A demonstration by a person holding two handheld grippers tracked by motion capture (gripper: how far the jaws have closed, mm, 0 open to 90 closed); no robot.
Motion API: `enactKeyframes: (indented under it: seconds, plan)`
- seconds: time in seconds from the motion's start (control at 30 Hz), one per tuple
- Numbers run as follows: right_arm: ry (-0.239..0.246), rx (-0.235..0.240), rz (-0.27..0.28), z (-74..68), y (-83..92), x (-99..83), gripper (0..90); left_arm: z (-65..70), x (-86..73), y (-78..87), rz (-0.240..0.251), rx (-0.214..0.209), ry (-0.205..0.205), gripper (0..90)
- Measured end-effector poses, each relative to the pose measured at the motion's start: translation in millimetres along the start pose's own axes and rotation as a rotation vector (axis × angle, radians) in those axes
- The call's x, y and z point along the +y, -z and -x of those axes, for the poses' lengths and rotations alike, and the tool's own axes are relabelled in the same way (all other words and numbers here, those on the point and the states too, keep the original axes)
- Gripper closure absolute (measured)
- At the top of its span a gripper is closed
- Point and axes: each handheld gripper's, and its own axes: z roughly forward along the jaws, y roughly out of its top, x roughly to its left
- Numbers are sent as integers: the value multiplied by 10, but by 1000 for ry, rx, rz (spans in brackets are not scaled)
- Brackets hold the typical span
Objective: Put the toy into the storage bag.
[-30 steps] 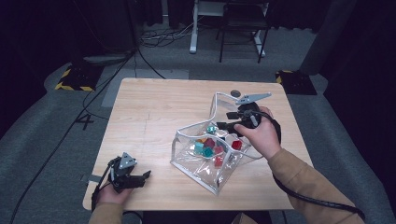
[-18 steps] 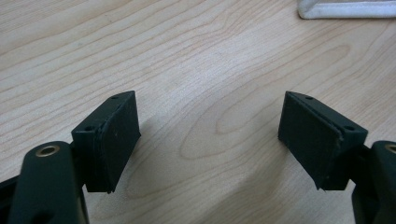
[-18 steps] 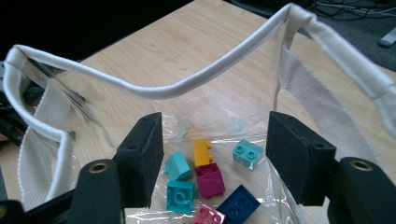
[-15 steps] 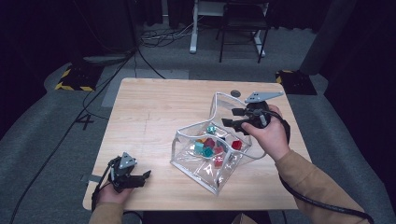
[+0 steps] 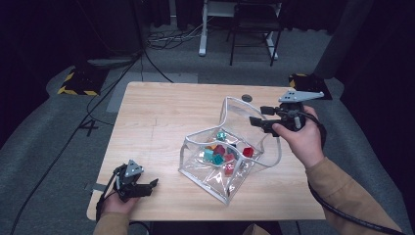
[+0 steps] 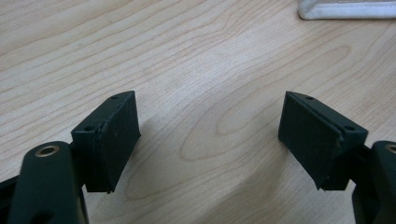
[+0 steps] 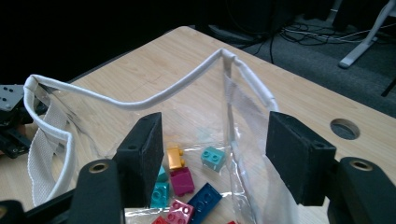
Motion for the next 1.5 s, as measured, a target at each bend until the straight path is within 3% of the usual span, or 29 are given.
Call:
enactKeyframes:
  seconds: [0.43, 0.77, 1.03, 1.2, 1.5]
  plan:
    - [-48, -90, 27, 304, 473, -219, 368, 3, -1, 0, 0, 2, 0, 208]
    - [-85, -159, 7, 546, 689, -487, 331, 3, 9, -5, -3, 7, 2, 205]
    - [-107, -193, -59, 723, 727, -722, 297, 3, 9, -7, -1, 7, 2, 205]
    - [-155, -225, -104, 883, 695, -977, 274, 4, 9, -7, -1, 7, 2, 205]
    - [-153, -282, -193, 1047, 618, -1371, 269, 4, 8, -7, -1, 7, 2, 205]
